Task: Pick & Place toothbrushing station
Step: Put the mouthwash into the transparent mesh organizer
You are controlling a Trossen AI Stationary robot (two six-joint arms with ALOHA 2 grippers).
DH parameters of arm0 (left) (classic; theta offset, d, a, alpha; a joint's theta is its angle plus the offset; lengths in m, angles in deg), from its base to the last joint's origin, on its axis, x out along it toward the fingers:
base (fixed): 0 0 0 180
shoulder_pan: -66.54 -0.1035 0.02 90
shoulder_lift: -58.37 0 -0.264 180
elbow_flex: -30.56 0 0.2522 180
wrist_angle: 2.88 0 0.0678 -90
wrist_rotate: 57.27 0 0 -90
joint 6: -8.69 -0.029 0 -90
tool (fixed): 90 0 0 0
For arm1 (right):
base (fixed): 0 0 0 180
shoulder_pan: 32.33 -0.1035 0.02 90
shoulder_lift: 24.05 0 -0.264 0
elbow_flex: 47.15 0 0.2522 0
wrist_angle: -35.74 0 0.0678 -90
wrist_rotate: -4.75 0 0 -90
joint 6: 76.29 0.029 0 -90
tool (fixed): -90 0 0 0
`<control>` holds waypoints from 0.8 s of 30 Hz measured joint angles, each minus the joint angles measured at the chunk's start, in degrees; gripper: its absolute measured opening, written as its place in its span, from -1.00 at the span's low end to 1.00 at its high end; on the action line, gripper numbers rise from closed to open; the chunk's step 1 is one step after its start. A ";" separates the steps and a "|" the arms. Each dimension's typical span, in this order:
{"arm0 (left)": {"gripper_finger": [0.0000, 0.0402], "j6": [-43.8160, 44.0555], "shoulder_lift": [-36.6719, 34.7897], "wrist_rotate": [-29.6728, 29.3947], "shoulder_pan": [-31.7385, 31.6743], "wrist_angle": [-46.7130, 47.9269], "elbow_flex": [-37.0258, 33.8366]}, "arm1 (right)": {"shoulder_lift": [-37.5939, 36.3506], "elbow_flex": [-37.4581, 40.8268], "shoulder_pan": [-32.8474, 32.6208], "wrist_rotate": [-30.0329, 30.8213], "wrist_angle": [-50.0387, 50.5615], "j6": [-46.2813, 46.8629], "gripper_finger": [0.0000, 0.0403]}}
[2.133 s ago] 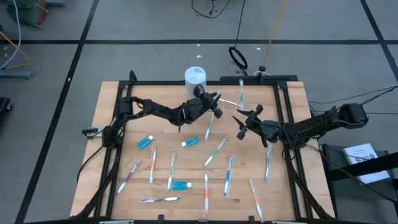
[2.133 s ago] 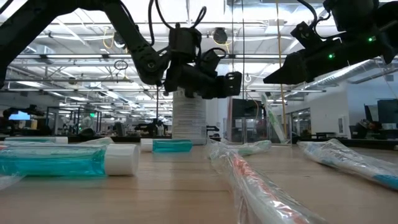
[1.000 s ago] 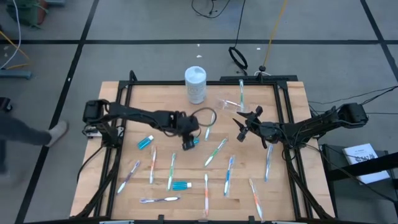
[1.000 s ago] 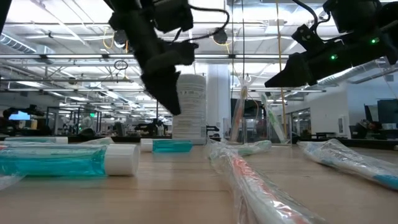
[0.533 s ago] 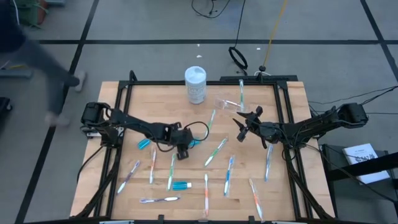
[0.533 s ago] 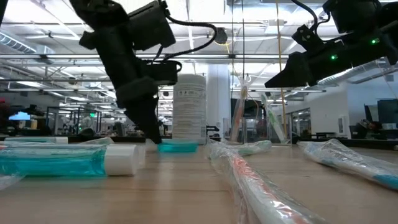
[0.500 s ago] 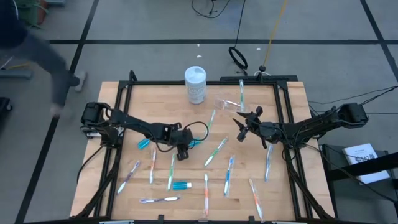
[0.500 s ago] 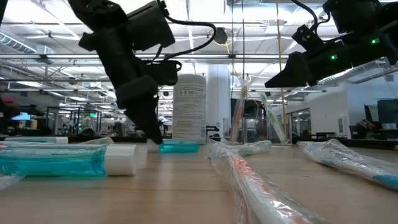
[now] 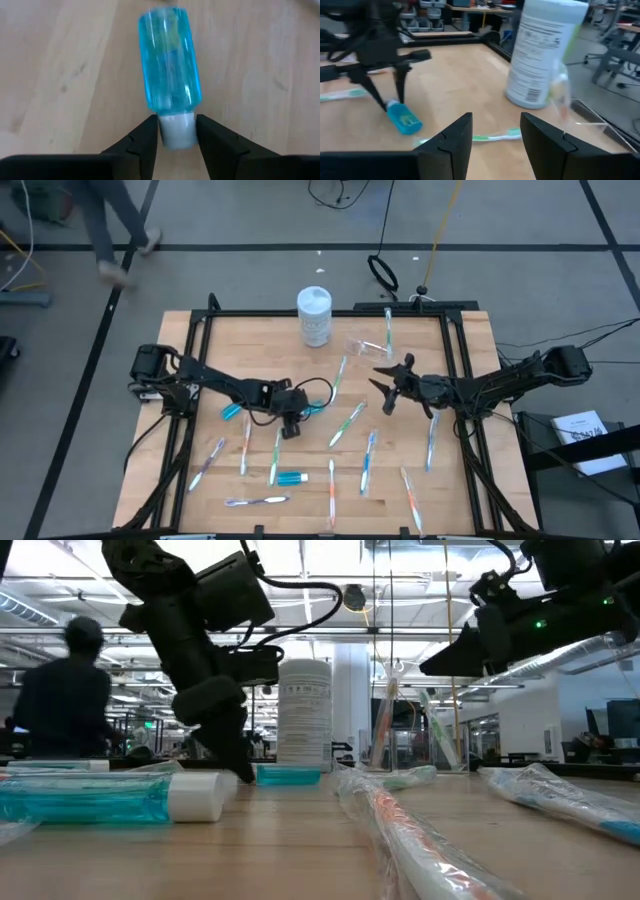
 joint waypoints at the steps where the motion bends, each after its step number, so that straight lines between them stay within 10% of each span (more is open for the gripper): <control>1: -0.35 -0.37 0.00 0.47 -0.19 -0.61 0.00 | 0.00 0.00 -0.03 -0.91 -0.01 0.01 -0.21; 16: -0.52 -10.95 -0.22 -1.31 -1.30 -1.56 2.90 | 11.07 -4.08 -1.37 -21.36 -8.75 -1.11 0.13; 24: -0.53 -44.49 -0.31 -10.40 3.83 1.04 11.25 | 21.04 -18.38 -2.84 -19.90 6.47 0.90 0.09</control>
